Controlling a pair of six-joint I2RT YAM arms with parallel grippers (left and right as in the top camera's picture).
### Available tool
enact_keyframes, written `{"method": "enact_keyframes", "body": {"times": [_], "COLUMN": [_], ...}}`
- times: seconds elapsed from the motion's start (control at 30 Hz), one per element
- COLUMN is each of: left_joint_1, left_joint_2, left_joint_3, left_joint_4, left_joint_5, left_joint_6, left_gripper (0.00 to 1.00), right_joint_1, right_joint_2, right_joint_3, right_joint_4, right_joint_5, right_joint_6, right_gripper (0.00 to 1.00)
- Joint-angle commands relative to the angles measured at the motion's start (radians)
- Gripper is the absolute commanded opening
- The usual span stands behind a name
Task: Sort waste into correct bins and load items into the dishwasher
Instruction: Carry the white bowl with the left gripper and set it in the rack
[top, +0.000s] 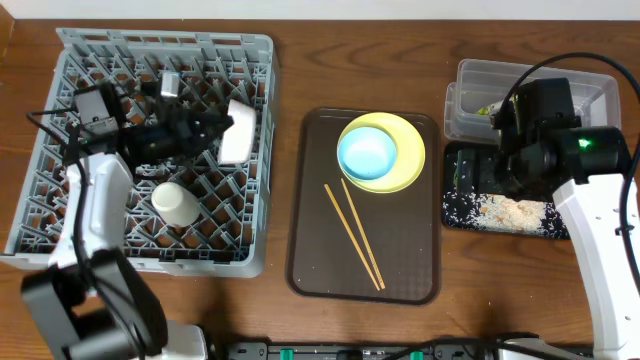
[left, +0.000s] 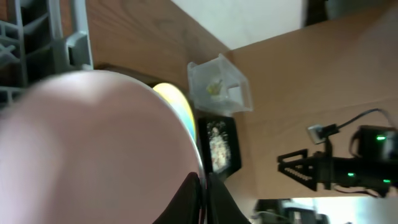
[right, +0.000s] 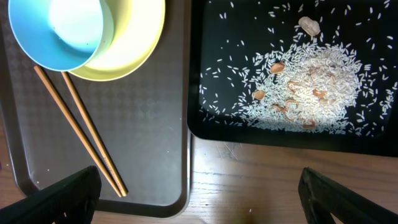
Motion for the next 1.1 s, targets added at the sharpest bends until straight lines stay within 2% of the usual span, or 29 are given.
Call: {"method": "enact_keyframes", "body": {"times": [0.0, 0.4, 0.47, 0.7, 1.07], "left_joint_1": [0.026, 0.089, 0.094, 0.116, 0.139], "left_joint_2": [0.060, 0.092, 0.092, 0.092, 0.092], "left_joint_3": [0.013, 0.013, 0.012, 0.010, 0.011], "left_joint_4": [0.030, 0.040, 0.039, 0.034, 0.063], "left_joint_5": [0.158, 0.148, 0.107, -0.205, -0.238], "left_joint_6": [0.012, 0.013, 0.007, -0.109, -0.146], "left_gripper": [0.08, 0.08, 0.08, 0.08, 0.08], "right_joint_1": [-0.005, -0.005, -0.005, -0.005, -0.005], "right_joint_2": [-0.001, -0.001, -0.001, -0.001, -0.001], "right_joint_3": [0.017, 0.017, 0.017, 0.017, 0.017], "right_joint_4": [-0.002, -0.008, -0.008, -0.012, -0.016], "right_joint_5": [0.000, 0.000, 0.000, 0.000, 0.000], "right_joint_6": [0.014, 0.014, 0.014, 0.014, 0.014], "right_gripper": [0.99, 0.99, 0.99, 0.99, 0.99]}}
